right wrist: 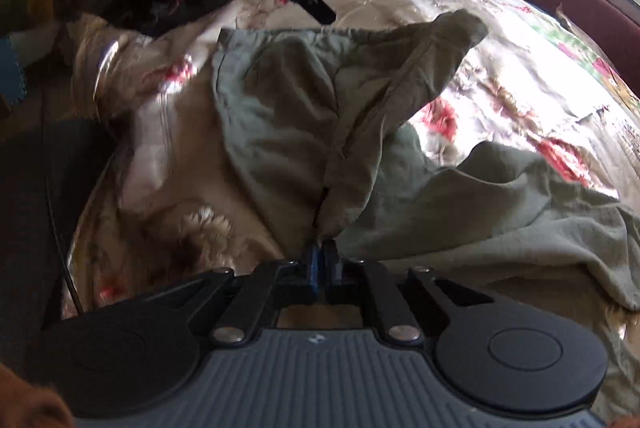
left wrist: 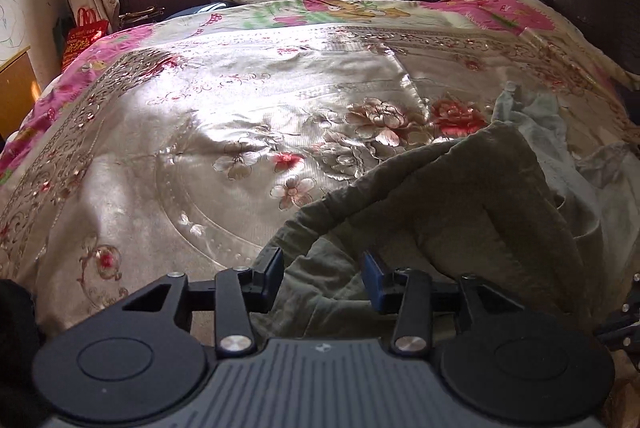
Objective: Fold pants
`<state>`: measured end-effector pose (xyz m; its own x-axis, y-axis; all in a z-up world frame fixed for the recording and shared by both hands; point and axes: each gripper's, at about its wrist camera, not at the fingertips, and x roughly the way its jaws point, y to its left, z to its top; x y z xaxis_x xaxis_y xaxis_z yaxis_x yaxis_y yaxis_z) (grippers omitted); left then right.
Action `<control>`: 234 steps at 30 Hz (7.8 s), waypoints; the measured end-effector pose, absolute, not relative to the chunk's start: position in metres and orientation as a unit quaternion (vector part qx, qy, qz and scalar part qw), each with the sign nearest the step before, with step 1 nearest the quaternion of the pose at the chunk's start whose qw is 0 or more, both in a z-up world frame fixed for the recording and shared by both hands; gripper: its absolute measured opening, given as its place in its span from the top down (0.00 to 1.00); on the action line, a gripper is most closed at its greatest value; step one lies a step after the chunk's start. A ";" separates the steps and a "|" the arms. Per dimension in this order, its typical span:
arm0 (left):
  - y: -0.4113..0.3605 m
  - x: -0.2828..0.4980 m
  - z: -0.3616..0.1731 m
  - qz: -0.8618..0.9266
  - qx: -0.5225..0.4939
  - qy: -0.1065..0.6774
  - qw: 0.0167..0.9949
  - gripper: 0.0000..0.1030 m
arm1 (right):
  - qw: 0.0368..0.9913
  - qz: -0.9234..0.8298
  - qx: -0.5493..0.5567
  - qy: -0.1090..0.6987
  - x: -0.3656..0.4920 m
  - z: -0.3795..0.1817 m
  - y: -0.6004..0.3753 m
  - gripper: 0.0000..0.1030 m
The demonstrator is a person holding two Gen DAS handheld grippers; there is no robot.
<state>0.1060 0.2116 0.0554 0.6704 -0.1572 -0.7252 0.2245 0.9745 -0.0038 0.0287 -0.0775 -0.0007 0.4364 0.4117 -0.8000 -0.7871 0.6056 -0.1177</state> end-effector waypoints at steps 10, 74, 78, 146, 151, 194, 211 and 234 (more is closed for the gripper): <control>0.160 0.070 0.048 -0.143 0.125 0.364 0.912 0.42 | 0.887 0.292 -0.022 0.357 0.112 0.054 -0.100 0.62; 0.279 0.050 0.034 0.013 -0.028 0.370 0.928 0.37 | 0.866 0.350 -0.211 0.289 0.081 0.002 0.072 0.75; 0.279 0.051 0.046 0.033 -0.034 0.341 0.939 0.37 | 0.873 0.347 -0.156 0.304 0.084 0.003 0.077 0.93; 0.056 0.053 0.021 -0.158 0.185 0.400 0.884 0.33 | 0.799 -0.115 0.541 0.235 0.033 -0.045 -0.455 0.90; 0.039 0.058 0.023 -0.160 0.195 0.401 0.881 0.33 | 0.810 -0.085 0.551 0.185 0.052 -0.037 -0.468 0.66; -0.041 0.052 0.018 -0.238 0.228 0.388 0.861 0.33 | 0.840 -0.113 0.487 0.213 0.036 -0.040 -0.490 0.96; -0.020 0.039 0.019 -0.213 0.244 0.380 0.866 0.27 | 0.864 -0.140 0.435 0.213 0.063 -0.010 -0.490 0.94; 0.057 -0.004 0.024 -0.130 0.220 0.383 0.888 0.27 | 0.825 -0.171 0.484 0.234 0.026 -0.031 -0.475 0.47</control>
<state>-0.0037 0.0567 0.0237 0.6727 -0.0618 -0.7373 0.3984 0.8700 0.2905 0.0261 -0.4751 -0.0312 0.8321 -0.0550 -0.5519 0.5087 0.4723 0.7199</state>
